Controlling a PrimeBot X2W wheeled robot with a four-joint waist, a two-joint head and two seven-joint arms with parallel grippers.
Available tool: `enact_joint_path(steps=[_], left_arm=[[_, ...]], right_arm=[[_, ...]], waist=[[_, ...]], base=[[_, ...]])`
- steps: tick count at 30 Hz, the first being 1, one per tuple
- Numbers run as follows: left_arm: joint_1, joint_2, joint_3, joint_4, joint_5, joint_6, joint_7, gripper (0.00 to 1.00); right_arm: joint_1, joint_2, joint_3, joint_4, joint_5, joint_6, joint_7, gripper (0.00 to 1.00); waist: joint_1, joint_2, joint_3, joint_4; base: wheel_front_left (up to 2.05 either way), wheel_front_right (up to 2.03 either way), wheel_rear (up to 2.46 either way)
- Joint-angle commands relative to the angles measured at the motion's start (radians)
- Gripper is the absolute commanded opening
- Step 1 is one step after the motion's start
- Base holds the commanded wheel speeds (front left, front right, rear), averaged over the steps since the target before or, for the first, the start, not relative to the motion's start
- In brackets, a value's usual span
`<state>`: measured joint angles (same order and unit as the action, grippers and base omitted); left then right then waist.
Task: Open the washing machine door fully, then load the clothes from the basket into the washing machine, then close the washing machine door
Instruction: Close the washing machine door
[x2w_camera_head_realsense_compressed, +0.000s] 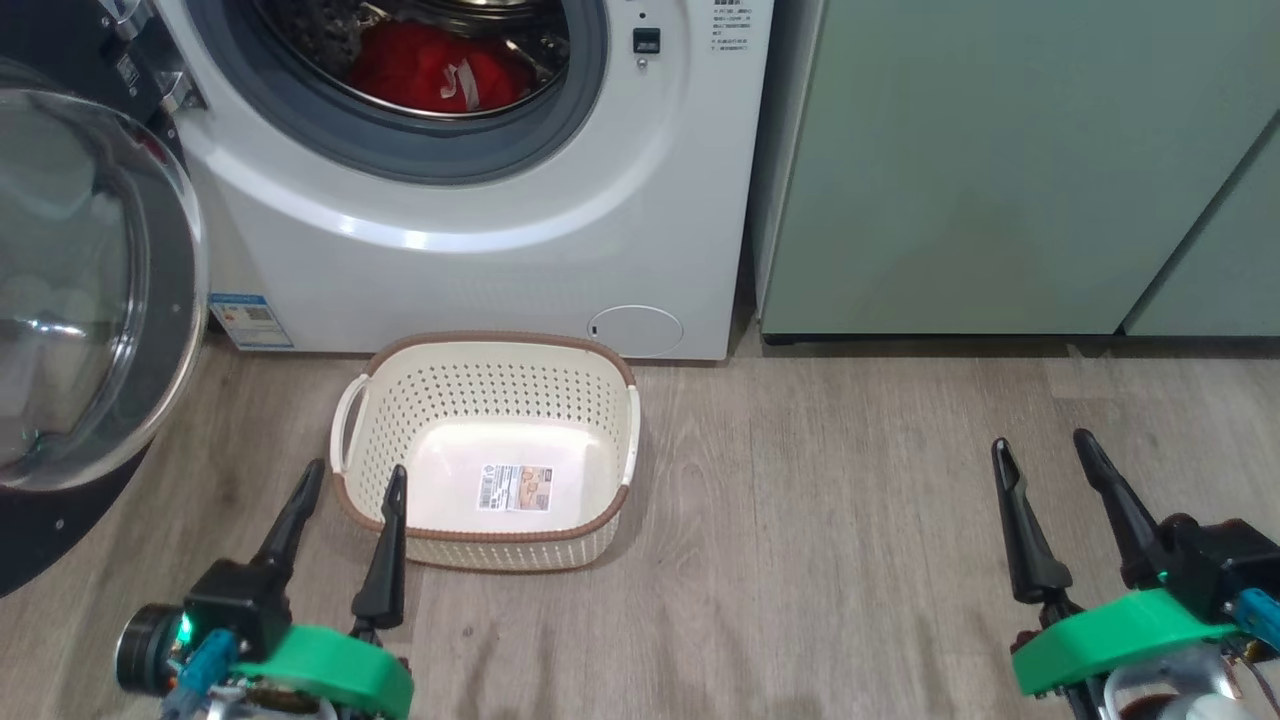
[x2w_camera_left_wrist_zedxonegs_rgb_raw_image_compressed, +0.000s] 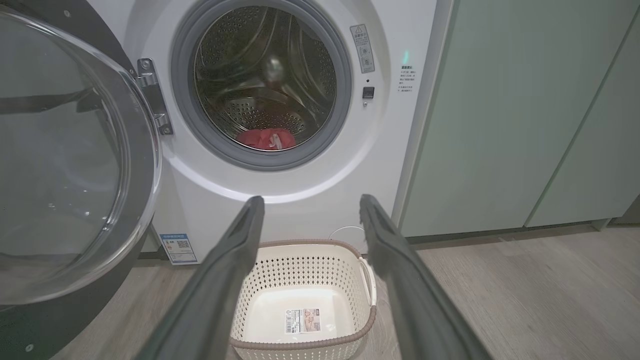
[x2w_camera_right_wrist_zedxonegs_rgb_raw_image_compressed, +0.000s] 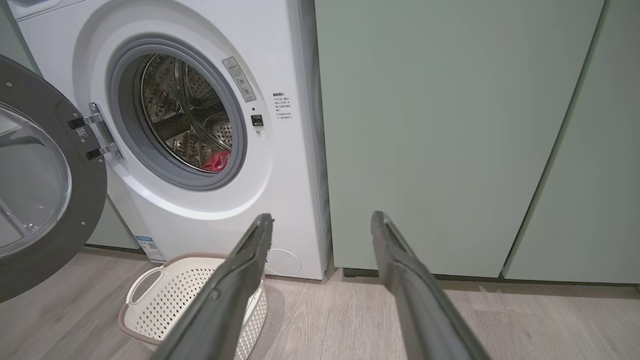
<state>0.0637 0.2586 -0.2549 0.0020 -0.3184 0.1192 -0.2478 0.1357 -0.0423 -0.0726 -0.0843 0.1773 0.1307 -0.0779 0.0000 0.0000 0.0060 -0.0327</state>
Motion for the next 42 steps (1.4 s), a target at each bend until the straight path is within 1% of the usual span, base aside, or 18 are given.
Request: enact_joint_path(steps=[1, 13, 29, 32, 35, 42], left_arm=[[-0.048, 0.016, 0.036, -0.032, 0.003, 0.009, -0.013, 1.0], [-0.044, 0.017, 0.032, -0.037, -0.002, 0.02, -0.013, 1.0], [-0.042, 0.018, 0.028, -0.04, -0.009, 0.029, -0.013, 1.0], [-0.048, 0.016, 0.027, -0.039, -0.009, 0.034, -0.012, 1.0], [-0.052, 0.016, 0.029, -0.042, -0.009, 0.038, -0.012, 1.0], [-0.044, 0.016, 0.038, -0.049, -0.013, 0.054, -0.012, 1.0]], right_arm=[[-0.028, -0.008, 0.017, -0.03, 0.007, 0.0, -0.007, 1.0], [-0.024, -0.008, 0.012, -0.028, 0.007, 0.0, -0.006, 1.0], [-0.023, -0.008, 0.009, -0.027, 0.007, 0.0, -0.006, 1.0], [-0.018, -0.008, 0.003, -0.029, 0.01, 0.0, -0.008, 1.0], [-0.016, -0.008, 0.006, -0.032, 0.011, 0.0, -0.008, 1.0], [-0.012, -0.008, 0.016, -0.039, 0.014, 0.0, -0.007, 1.0]], waist=[[0.0, 0.0, -0.001, 0.003], [0.0, 0.0, -0.013, 0.029], [0.0, 0.0, -0.018, 0.035], [0.0, 0.0, -0.02, 0.059], [0.0, 0.0, -0.021, 0.098], [0.0, 0.0, -0.028, 0.221]], base=[[0.0, 0.0, 0.0], [0.0, 0.0, 0.0], [0.0, 0.0, 0.0], [0.0, 0.0, 0.0], [0.0, 0.0, 0.0], [0.0, 0.0, 0.0]])
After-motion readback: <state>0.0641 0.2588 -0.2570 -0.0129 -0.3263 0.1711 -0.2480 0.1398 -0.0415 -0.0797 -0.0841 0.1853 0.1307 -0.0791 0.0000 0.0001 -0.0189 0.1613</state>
